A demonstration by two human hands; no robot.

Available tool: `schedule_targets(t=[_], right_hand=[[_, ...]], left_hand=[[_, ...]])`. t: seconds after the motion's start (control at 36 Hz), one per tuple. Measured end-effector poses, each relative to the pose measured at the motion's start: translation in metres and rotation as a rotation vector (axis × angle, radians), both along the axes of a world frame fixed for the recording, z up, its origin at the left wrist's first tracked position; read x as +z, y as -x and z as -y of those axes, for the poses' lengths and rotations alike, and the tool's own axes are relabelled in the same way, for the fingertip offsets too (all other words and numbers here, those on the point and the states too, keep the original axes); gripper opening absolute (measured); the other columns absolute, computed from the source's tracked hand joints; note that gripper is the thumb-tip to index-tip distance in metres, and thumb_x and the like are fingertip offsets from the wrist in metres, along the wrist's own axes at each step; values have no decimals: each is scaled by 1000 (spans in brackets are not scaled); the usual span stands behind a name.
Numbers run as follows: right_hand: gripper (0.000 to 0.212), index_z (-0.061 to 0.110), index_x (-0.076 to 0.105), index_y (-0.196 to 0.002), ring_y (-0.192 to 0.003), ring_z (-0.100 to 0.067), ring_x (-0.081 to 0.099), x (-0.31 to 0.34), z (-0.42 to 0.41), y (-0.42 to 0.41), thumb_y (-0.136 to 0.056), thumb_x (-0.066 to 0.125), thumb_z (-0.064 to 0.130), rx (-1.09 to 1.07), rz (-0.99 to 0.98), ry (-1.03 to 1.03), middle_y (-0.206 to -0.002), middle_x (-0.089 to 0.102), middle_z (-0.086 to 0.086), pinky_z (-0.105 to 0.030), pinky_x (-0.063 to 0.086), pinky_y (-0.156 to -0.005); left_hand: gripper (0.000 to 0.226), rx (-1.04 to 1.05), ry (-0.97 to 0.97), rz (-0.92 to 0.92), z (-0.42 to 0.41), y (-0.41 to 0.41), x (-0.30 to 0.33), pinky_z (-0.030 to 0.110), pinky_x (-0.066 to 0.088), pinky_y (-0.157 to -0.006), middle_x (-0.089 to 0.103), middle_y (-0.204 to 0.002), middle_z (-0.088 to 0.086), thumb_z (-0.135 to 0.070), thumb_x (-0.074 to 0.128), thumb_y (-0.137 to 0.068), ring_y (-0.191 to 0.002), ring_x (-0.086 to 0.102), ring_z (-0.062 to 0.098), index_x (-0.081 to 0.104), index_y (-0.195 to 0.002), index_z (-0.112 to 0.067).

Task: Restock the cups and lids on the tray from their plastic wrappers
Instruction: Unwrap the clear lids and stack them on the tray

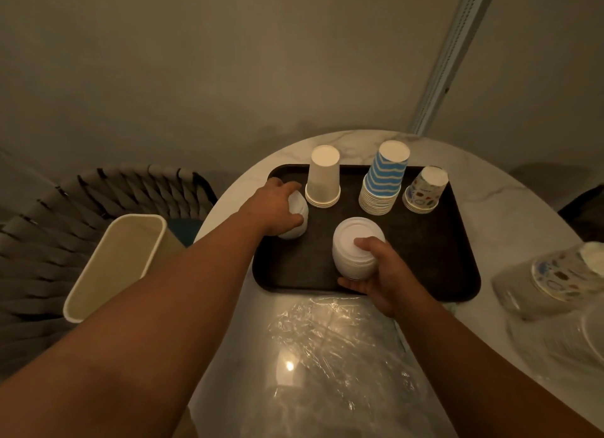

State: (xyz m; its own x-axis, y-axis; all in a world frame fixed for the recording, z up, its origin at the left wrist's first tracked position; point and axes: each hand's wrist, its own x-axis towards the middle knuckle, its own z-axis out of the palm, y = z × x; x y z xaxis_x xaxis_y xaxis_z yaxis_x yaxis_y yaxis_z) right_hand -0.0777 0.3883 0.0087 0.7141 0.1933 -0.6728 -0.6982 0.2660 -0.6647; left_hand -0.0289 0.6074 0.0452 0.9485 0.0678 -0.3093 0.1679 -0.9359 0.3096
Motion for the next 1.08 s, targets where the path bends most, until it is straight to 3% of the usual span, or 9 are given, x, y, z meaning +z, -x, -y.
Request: schedule_targets(t=[0.5,0.61,0.75,0.81,0.89,0.94,1.0,1.08], right_hand=[[25,35,51,-106,-110,-32,56,4,1,4,-89,62,20,21,29,10,-121,54,-8,-56,53,-87],[29,34,50,-111,-111,-32,55,4,2,3,-88,62,20,23,30,11,-121,53,-8,-56,53,-88],[27,31,52,-111,-108,-31,57,4,1,4,-89,61,20,16,31,-28,-121,56,-9,-56,52,-89],[35,29,52,-121,-110,-32,57,5,2,3,-88,62,21,5,29,-43,-124,56,-10,-56,53,-88],[48,27,49,-133,-114,-34,56,9,2,1,-87,64,25,-1,20,-52,-128,55,-11,-54,54,-85],[48,27,50,-132,-114,-34,57,13,0,0,-86,64,28,8,23,-67,-129,56,-11,-52,55,-82],[49,26,51,-131,-112,-33,60,18,-1,0,-84,66,32,23,36,-82,-131,58,-13,-48,57,-78],[65,28,50,-132,-112,-32,62,24,-4,2,-73,69,48,50,62,-98,-130,60,-12,-48,57,-78]], left_hand=[[74,-50,-56,-102,3,-12,-6,46,47,-103,33,-150,6,-40,75,-82,-131,42,34,36,-145,-37],[74,-62,-67,-117,4,-17,-6,46,47,-102,34,-148,8,-41,75,-81,-130,42,34,37,-145,-36],[102,-96,-97,-96,-1,-14,-1,53,33,-113,21,-159,7,-58,76,-73,-143,24,35,17,-154,-38],[102,-82,-93,37,0,-9,10,55,24,-117,16,-162,6,-67,71,-73,-148,13,35,17,-155,-35],[79,41,112,367,14,6,32,43,32,-113,31,-156,5,-62,63,-84,-143,29,25,35,-150,-27],[62,133,342,499,33,22,41,34,43,-103,48,-141,2,-55,62,-89,-125,49,17,48,-141,-24],[55,176,573,422,53,40,44,36,49,-98,55,-131,-3,-52,63,-89,-113,55,12,52,-136,-26],[63,189,804,138,71,58,33,40,46,-105,48,-141,-6,-52,67,-85,-122,48,12,43,-142,-37]])
